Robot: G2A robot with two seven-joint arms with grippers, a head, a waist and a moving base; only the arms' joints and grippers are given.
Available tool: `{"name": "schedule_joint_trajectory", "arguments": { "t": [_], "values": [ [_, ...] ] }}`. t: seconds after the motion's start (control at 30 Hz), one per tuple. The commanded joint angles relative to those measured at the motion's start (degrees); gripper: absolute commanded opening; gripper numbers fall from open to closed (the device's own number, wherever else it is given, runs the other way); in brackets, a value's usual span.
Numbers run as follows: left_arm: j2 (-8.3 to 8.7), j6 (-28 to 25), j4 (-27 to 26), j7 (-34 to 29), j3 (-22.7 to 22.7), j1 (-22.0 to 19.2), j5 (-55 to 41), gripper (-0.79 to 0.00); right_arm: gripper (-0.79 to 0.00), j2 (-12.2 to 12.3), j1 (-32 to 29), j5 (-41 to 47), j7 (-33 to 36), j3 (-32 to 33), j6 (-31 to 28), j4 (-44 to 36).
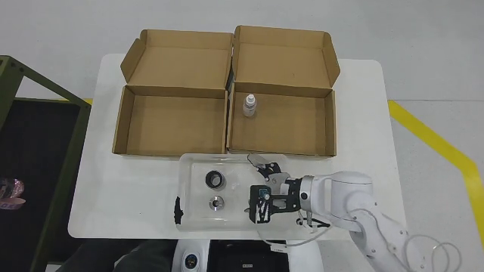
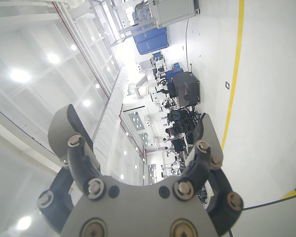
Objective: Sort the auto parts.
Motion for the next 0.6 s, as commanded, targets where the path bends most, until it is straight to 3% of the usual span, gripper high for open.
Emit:
{"name": "schedule_joint_trajectory", "arguments": {
  "t": [0.0, 0.57],
  "values": [
    [0.00, 0.0, 0.0, 0.0, 0.0, 0.0, 0.0, 0.000, 0.000, 0.1, -0.3, -1.0, 0.1, -0.3, -0.1, -0.2],
    [0.00, 0.0, 0.0, 0.0, 0.0, 0.0, 0.0, 0.000, 0.000, 0.4, 0.2, -7.1, 6.4, -6.0, -0.7, -0.4]
  ]
}}
